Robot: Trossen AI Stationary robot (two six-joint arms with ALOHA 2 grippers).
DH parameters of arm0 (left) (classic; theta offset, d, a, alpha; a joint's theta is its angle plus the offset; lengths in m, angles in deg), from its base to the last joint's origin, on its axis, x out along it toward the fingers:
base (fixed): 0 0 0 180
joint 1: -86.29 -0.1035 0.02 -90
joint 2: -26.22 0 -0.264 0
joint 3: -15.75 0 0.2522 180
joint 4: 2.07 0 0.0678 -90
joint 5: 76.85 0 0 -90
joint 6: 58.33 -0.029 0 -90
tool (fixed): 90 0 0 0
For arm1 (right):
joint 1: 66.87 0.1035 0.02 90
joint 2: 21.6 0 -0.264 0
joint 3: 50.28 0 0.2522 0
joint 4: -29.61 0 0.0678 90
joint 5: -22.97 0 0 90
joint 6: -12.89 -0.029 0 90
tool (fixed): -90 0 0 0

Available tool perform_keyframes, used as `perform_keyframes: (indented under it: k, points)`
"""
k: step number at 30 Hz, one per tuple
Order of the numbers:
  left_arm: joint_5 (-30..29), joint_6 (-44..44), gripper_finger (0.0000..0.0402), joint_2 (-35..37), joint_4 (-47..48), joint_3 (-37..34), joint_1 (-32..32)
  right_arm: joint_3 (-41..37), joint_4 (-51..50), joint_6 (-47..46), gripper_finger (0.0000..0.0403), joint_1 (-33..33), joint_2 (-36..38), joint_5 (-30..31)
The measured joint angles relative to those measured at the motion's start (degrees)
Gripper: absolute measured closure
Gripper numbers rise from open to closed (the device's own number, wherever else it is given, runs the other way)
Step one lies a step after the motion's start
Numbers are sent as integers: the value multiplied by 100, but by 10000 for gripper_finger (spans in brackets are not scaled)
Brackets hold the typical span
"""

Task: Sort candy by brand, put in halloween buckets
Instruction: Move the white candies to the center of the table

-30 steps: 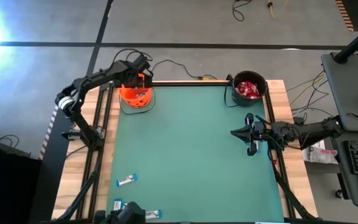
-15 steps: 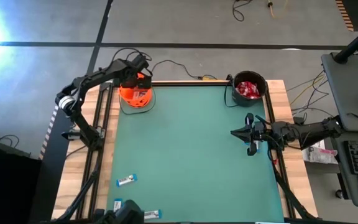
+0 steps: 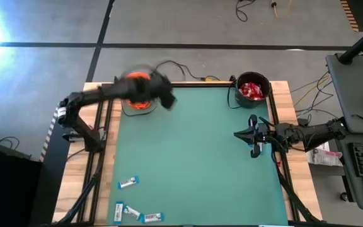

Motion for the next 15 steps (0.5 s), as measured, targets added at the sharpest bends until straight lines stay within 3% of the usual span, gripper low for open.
perform_keyframes:
  k: [4, 7, 11, 15]
  points:
    - [-321, 309, 150, -318, -1128, -362, 1275, 1, -2, 0, 393, 1, -2, -2]
    - [-453, 500, 150, -713, -2846, -978, 1824, 0, -1, 0, 393, 0, -5, -1]
    - [-37, 582, 150, -1527, -4740, -1524, 2042, -1, 0, 0, 393, 0, -9, -2]
    - [31, 731, 150, -2377, -4984, -1514, 2106, -1, 0, 0, 393, 0, -9, -2]
